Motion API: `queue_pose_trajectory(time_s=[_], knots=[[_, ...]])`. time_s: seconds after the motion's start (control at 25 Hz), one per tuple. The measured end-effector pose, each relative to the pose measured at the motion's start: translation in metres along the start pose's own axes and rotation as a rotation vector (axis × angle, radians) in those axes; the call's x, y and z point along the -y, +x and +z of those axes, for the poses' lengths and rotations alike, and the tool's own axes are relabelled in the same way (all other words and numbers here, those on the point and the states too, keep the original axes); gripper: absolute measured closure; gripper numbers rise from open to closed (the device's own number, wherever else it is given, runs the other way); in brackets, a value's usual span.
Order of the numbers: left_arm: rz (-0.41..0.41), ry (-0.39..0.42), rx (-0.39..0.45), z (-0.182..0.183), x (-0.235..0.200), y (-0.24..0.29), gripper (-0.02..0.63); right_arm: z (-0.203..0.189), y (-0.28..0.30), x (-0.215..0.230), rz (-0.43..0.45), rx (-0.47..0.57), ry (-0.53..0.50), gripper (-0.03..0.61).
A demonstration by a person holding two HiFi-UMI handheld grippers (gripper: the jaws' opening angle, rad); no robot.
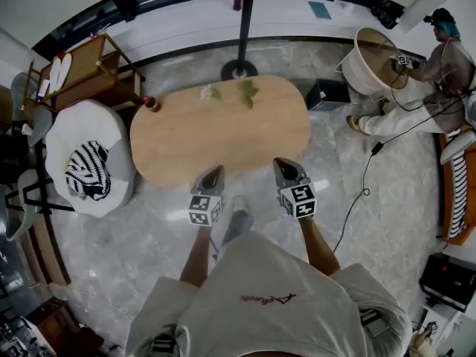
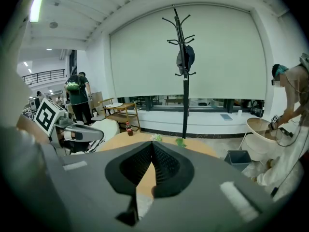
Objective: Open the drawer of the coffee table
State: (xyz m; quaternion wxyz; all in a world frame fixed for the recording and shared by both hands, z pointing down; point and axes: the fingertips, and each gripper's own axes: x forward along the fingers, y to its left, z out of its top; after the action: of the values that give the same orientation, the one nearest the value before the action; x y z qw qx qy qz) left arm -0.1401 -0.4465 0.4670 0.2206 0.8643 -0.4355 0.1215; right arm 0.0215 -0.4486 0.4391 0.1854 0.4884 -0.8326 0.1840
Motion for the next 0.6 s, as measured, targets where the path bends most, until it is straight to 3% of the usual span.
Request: queue_pose_trajectory(time_s=[0.32, 0.6], knots=[[0.008, 0.009, -0.008, -0.036, 0.024, -0.010, 0.614, -0.063, -0.032, -0.003, -0.007, -0.036, 0.038, 0.574], [0.023, 0.010, -0.022, -0.095, 0.072, -0.036, 0.614, -0.130, -0.075, -0.020, 0.039, -0.053, 0.052, 0.574]])
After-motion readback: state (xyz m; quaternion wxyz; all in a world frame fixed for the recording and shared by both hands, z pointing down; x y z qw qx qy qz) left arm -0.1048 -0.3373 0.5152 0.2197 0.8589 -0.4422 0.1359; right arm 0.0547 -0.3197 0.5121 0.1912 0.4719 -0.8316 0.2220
